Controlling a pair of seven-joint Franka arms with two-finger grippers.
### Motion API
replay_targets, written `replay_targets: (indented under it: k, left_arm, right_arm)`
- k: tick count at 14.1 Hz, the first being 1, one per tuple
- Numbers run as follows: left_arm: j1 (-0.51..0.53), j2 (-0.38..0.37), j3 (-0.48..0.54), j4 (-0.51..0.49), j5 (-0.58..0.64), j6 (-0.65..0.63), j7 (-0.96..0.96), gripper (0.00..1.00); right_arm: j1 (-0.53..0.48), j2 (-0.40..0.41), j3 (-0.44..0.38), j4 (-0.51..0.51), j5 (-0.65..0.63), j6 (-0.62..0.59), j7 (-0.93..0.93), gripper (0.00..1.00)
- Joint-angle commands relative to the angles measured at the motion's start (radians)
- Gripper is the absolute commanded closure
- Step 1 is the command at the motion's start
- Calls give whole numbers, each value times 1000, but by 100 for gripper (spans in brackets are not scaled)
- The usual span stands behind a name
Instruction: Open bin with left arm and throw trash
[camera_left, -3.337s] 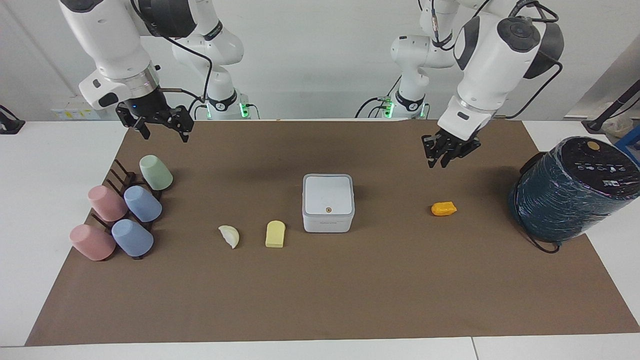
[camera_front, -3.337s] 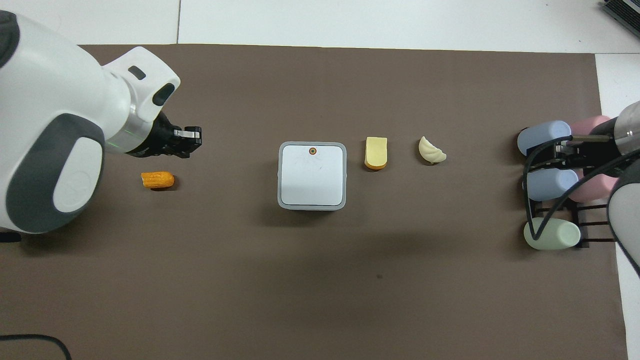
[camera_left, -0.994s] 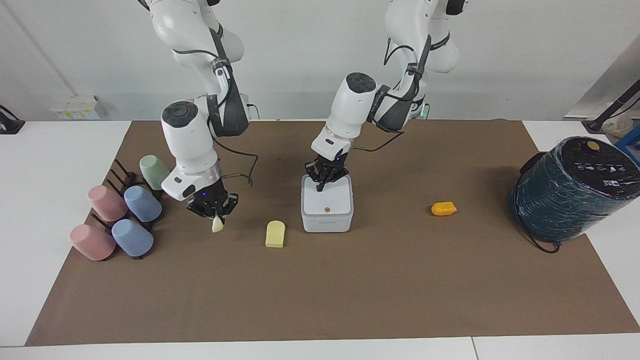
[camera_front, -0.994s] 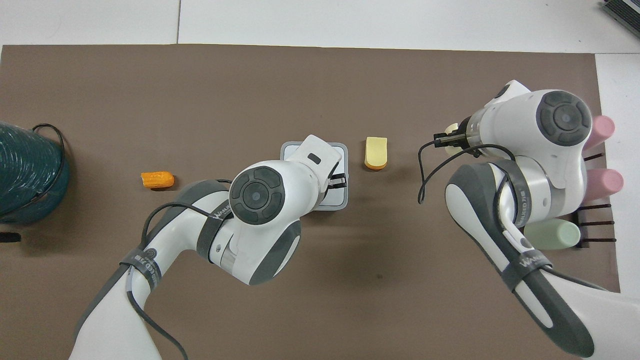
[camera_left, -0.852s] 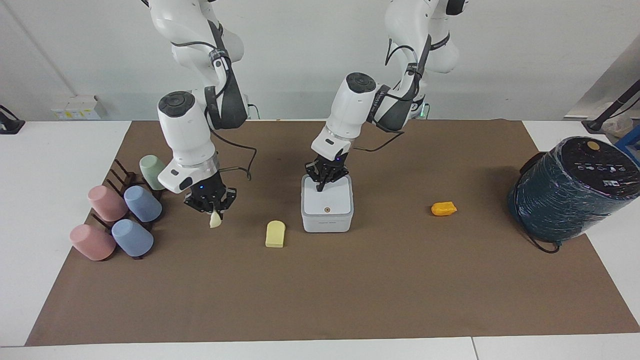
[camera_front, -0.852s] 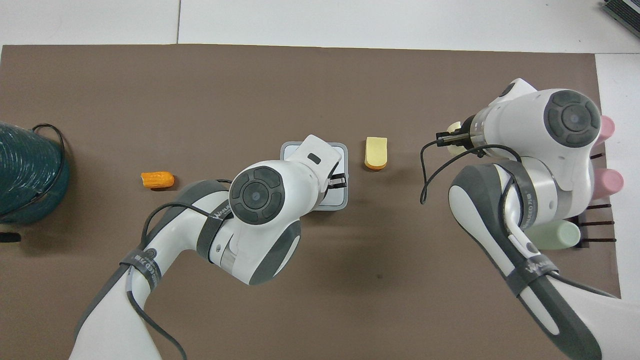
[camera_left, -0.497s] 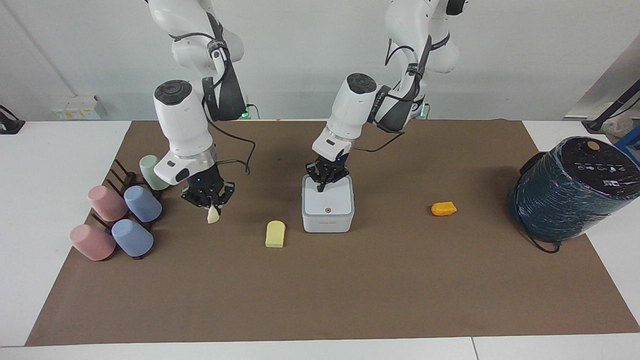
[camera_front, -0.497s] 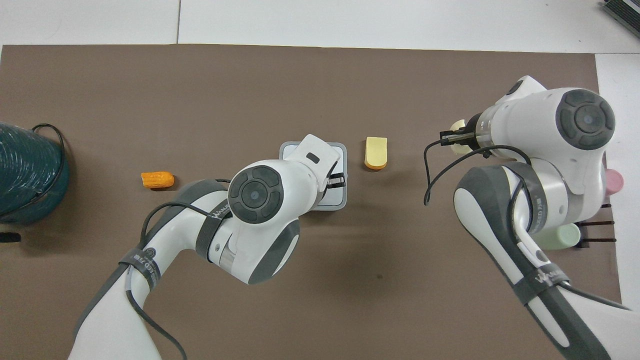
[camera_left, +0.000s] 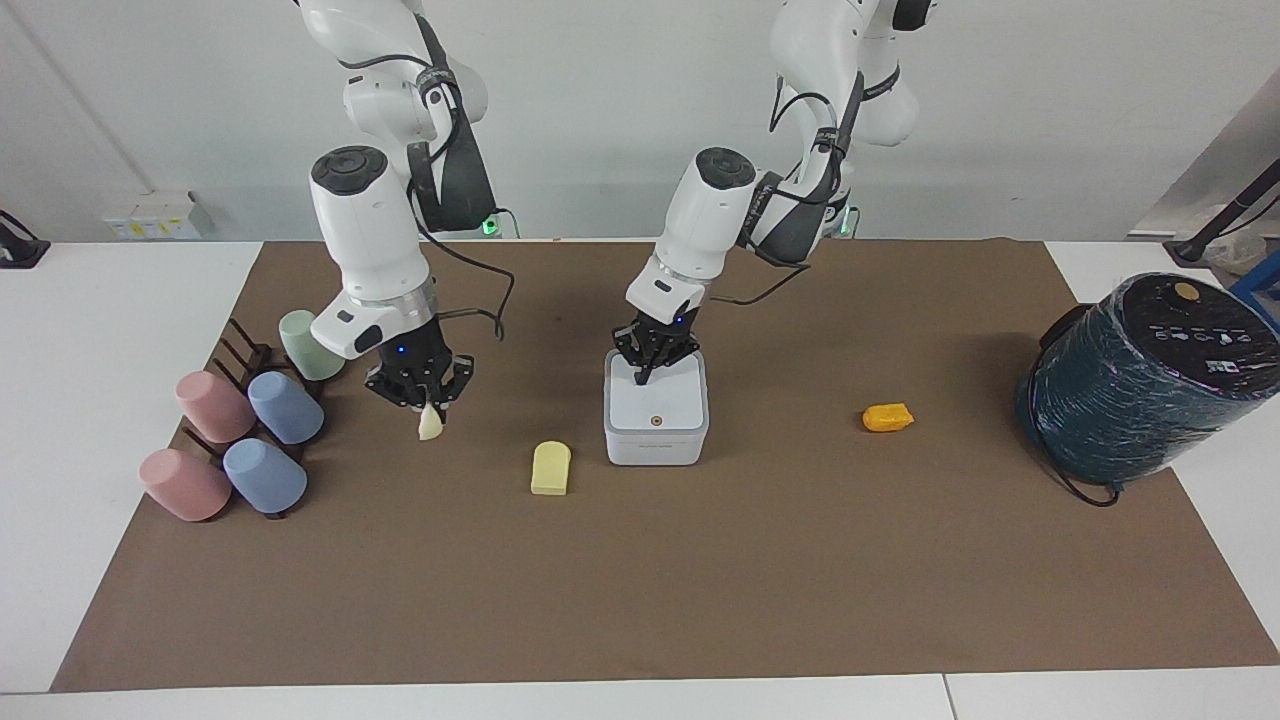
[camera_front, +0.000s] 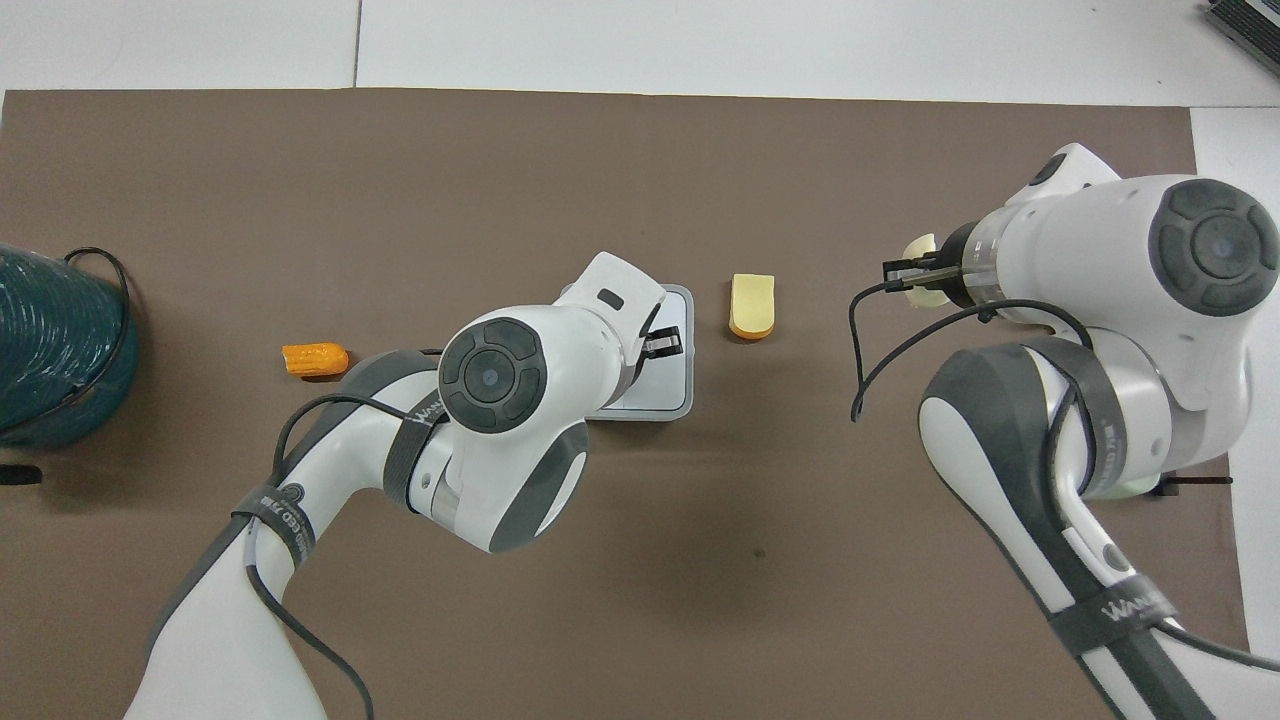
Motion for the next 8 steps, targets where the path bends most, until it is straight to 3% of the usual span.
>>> replay_targets:
  k: [1,8]
  left_arm:
    - [21,72,9,20,-2,44,14,100]
    - [7,99,9,6,-4,77,12,100]
  right_arm:
    - [-4,-22,4,-1,14,-20,13,100]
    - [0,-41,4,-1,14,-16,14,100]
